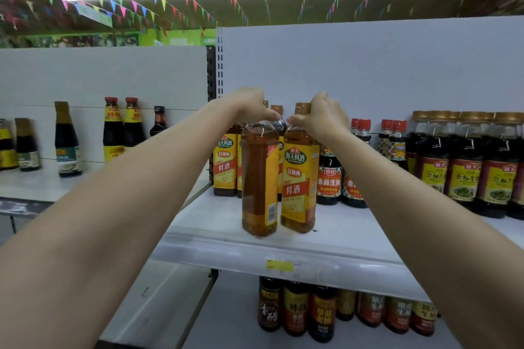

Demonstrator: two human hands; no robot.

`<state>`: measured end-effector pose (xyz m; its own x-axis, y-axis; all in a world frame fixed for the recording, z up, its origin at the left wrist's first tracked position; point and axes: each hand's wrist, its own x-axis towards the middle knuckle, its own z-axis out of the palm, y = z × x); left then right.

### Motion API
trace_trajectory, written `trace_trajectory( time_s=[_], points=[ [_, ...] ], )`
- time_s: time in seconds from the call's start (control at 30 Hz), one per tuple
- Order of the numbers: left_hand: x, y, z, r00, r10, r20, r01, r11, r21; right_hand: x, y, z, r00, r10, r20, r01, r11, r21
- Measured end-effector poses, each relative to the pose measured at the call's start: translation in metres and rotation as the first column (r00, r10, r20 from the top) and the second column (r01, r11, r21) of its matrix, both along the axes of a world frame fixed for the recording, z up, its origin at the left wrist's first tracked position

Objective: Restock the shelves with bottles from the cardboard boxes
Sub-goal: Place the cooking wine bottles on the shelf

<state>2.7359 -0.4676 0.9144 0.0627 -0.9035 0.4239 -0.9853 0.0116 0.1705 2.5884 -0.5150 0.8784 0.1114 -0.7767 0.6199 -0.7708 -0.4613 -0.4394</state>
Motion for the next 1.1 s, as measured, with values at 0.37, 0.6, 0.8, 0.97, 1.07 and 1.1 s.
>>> trace_trajectory(
  time_s=[0.37,0.6,0.8,0.97,1.07,1.1],
  points=[
    [0.038,0.026,-0.017,0.721,-0.313,-0.618,0.272,0.949,-0.163,-0.007,0.003,-0.016,0.824,0.407,0.394,-0.464,0.884,0.057],
    [0.040,0.012,-0.048,0.390,-0.504,-0.771,0.376,0.851,-0.366,-0.006,-0.005,-0.027,0.690,0.468,0.552,-0.577,0.817,0.029],
    [0.027,0.005,-0.054,0.339,-0.533,-0.775,0.376,0.832,-0.408,0.004,-0.004,-0.031,0.723,0.471,0.505,-0.529,0.848,-0.032],
    [0.027,0.003,-0.053,0.429,-0.482,-0.764,0.321,0.872,-0.370,0.005,-0.002,-0.030,0.787,0.445,0.428,-0.473,0.880,-0.045],
    [0.026,0.008,-0.061,0.673,-0.358,-0.647,0.202,0.931,-0.305,-0.001,-0.001,-0.034,0.801,0.469,0.371,-0.504,0.864,-0.005],
    [0.027,0.007,-0.069,0.716,-0.323,-0.619,0.178,0.942,-0.286,-0.004,0.000,-0.040,0.811,0.477,0.339,-0.516,0.856,0.030]
  ],
)
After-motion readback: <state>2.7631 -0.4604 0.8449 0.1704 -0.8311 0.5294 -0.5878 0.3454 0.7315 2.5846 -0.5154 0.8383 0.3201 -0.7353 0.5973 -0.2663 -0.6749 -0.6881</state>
